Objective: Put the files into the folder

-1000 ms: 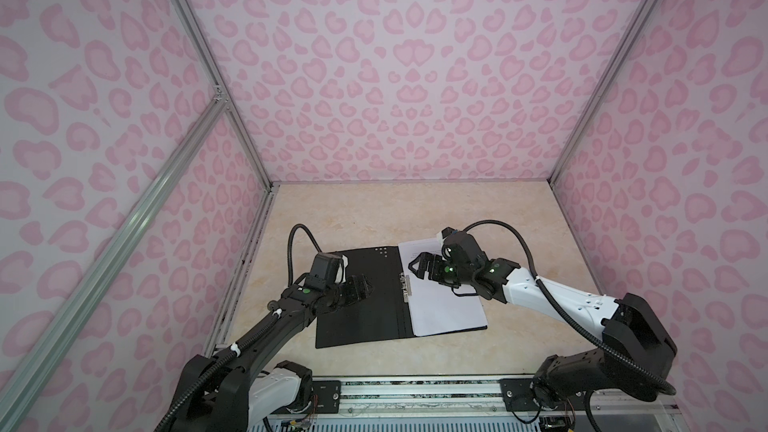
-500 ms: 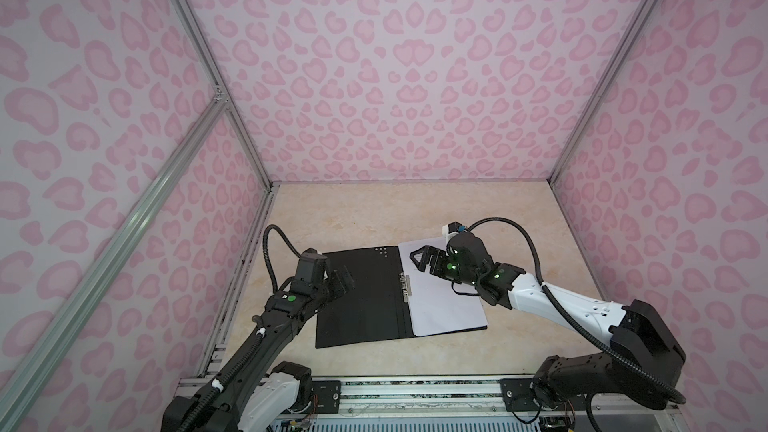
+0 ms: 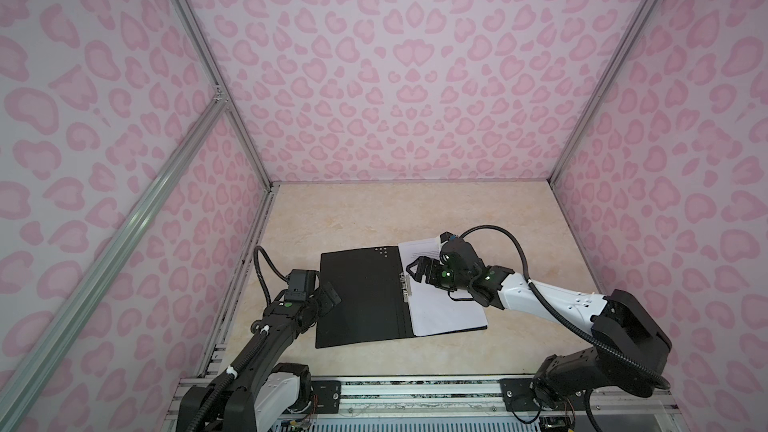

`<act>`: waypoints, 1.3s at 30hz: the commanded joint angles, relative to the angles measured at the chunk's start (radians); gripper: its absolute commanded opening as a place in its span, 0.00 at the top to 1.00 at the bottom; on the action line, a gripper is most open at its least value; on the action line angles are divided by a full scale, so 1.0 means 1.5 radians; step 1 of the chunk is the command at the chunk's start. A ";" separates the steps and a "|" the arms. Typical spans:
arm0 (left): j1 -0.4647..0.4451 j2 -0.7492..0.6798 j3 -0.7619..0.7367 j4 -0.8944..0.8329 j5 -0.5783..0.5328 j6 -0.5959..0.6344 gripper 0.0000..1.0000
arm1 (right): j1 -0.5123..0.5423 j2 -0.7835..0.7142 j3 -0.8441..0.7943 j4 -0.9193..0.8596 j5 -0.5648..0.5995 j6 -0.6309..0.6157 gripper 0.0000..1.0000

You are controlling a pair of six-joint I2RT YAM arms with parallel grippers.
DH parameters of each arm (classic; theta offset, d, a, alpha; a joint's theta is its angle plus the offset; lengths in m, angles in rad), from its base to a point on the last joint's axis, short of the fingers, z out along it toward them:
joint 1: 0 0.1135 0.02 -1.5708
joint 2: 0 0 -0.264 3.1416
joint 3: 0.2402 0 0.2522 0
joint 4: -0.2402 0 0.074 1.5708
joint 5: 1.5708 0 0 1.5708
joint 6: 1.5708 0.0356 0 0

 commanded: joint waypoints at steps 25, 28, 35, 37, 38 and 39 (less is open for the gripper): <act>-0.274 0.106 0.052 0.065 0.011 -0.123 0.06 | -0.159 -0.024 0.031 -0.212 -0.097 -0.039 0.24; -0.271 0.072 0.089 -0.006 -0.072 -0.087 0.05 | -0.159 -0.043 0.017 -0.224 -0.089 -0.024 0.26; -0.253 0.011 0.149 -0.018 -0.062 0.025 0.05 | -0.151 -0.067 -0.006 -0.211 -0.070 0.073 0.48; -0.254 0.055 0.170 0.008 -0.004 0.040 0.07 | -0.138 -0.058 0.006 -0.219 -0.050 0.102 0.48; -0.257 0.078 0.179 0.017 0.017 0.044 0.08 | -0.131 -0.053 0.011 -0.223 -0.038 0.115 0.48; -0.260 0.105 0.189 0.025 0.038 0.047 0.09 | -0.126 -0.045 0.019 -0.230 -0.026 0.128 0.48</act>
